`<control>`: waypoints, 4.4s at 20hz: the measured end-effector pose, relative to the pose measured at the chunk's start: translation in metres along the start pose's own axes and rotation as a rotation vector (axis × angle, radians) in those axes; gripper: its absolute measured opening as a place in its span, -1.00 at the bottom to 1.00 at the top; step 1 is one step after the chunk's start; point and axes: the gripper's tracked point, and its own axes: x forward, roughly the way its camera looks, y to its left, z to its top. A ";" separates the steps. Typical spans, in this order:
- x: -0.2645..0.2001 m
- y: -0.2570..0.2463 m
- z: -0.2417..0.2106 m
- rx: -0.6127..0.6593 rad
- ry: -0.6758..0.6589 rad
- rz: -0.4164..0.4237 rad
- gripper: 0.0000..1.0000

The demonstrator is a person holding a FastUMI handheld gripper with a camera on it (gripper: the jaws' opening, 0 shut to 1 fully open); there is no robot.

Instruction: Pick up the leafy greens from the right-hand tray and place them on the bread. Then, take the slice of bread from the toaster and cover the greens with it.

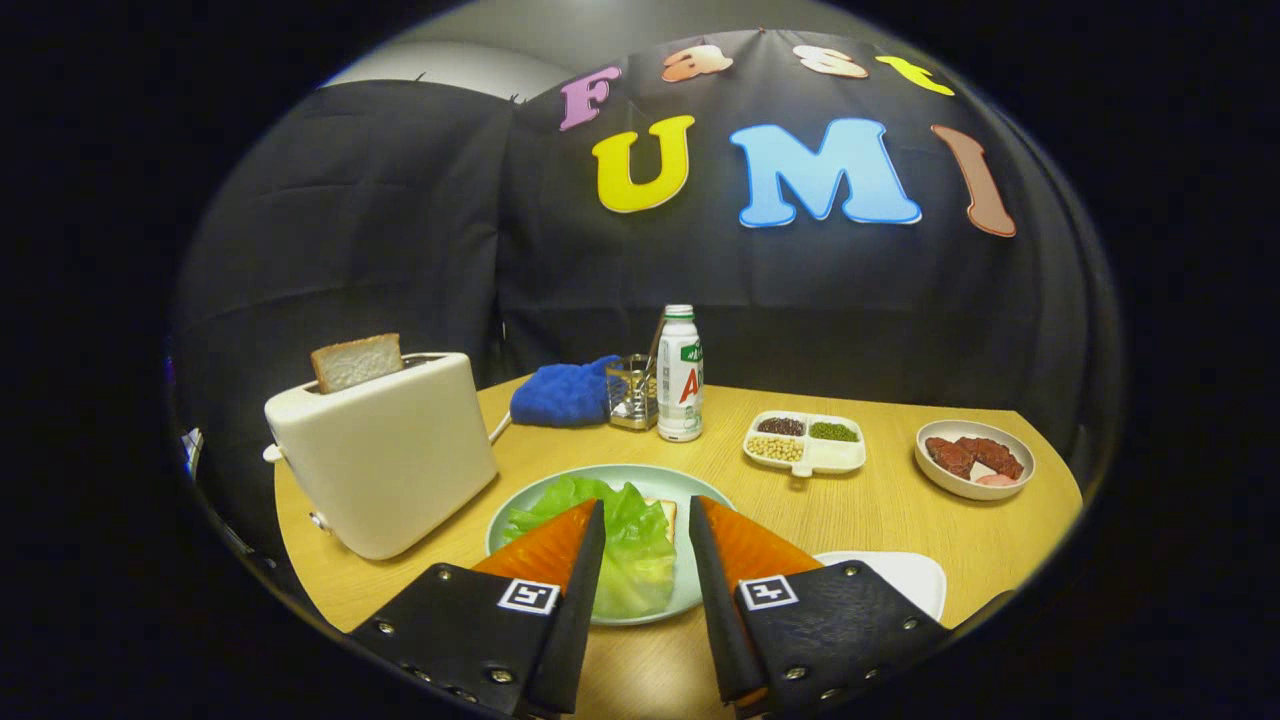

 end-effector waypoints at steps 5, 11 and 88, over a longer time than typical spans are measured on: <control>-0.035 0.062 0.050 -0.050 -0.133 0.049 0.13; -0.045 0.135 0.066 -0.053 -0.165 0.154 0.12; -0.023 0.082 0.086 -0.049 -0.168 -0.053 -0.97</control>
